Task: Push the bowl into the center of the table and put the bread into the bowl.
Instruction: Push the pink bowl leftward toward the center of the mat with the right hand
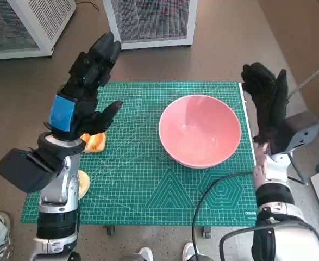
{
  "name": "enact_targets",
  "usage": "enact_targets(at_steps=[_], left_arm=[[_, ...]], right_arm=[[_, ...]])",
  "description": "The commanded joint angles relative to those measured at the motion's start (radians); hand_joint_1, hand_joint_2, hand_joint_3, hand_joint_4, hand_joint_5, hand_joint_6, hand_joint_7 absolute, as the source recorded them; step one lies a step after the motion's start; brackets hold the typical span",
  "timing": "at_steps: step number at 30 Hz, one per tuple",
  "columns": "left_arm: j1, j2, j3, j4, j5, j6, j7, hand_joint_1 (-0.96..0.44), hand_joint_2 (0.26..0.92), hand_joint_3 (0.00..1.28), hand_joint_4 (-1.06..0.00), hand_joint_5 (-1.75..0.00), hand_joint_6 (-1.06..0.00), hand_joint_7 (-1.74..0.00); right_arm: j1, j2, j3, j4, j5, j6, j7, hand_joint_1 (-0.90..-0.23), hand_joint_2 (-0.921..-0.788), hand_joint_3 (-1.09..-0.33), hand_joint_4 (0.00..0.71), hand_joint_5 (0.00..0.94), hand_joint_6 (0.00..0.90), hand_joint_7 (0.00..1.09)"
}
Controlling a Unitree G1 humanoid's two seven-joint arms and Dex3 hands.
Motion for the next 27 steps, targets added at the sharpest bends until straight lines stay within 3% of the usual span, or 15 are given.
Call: enact_targets(at_steps=[1,10,19,27], left_arm=[[0.011,0.002,0.004,-0.005,-0.003,-0.006,-0.002,-0.61,0.921,0.36,-0.24,0.0,-0.2,-0.23],[0.019,0.008,0.007,-0.009,-0.004,-0.008,-0.009,-0.62,0.921,0.36,-0.24,0.0,-0.19,-0.24],[0.029,0.018,0.011,-0.031,0.007,0.002,0.001,-0.62,0.921,0.36,-0.24,0.0,-0.19,-0.24],[0.042,0.027,0.015,-0.048,0.013,0.009,0.006,-0.62,0.921,0.36,-0.24,0.0,-0.19,-0.25]], right_arm=[[0.055,0.02,0.017,0.036,-0.036,0.069,-0.036,-0.522,-0.921,-0.718,0.221,0.002,0.36,0.01],[0.092,0.059,0.031,0.051,-0.07,0.152,-0.064,-0.534,-0.921,-0.723,0.229,0.005,0.36,0.01],[0.108,0.094,0.057,0.05,-0.111,0.184,-0.094,-0.556,-0.921,-0.709,0.232,0.004,0.365,0.01],[0.105,0.125,0.043,0.05,-0.107,0.199,-0.085,-0.554,-0.921,-0.721,0.231,0.002,0.356,0.0]])
